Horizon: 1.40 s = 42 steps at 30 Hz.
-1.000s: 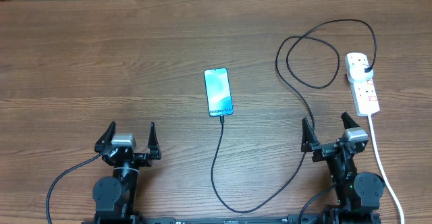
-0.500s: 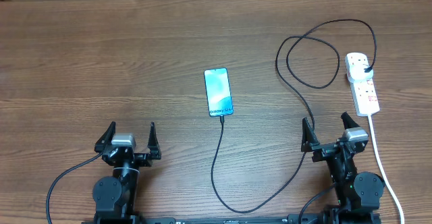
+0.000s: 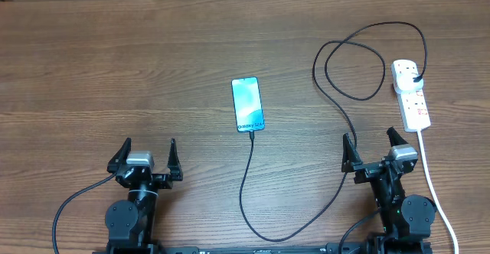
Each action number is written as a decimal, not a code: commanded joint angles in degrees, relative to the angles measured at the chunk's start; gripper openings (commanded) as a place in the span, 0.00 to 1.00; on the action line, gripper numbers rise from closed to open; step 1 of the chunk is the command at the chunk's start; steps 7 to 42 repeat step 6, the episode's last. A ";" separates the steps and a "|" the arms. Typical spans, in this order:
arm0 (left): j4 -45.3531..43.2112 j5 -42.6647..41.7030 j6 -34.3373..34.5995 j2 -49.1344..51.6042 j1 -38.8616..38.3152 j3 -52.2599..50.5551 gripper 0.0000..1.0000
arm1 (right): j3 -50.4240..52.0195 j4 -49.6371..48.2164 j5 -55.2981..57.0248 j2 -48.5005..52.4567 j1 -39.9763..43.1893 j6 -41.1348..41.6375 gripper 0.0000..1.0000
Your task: Plug charger to phone and switch on socket
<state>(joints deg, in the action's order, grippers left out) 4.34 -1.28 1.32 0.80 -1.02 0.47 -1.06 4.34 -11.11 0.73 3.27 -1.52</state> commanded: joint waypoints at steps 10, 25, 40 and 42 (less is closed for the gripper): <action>0.13 0.17 0.37 -0.55 0.35 -0.20 1.00 | 0.61 -0.42 0.55 -0.59 -0.48 -0.26 1.00; 0.13 0.17 0.37 -0.55 0.35 -0.20 1.00 | 0.61 -0.42 0.55 -0.59 -0.48 -0.26 1.00; 0.13 0.17 0.37 -0.55 0.35 -0.20 1.00 | 0.61 -0.42 0.55 -0.59 -0.48 -0.26 1.00; 0.13 0.17 0.37 -0.55 0.35 -0.20 1.00 | 0.61 -0.42 0.55 -0.59 -0.48 -0.26 1.00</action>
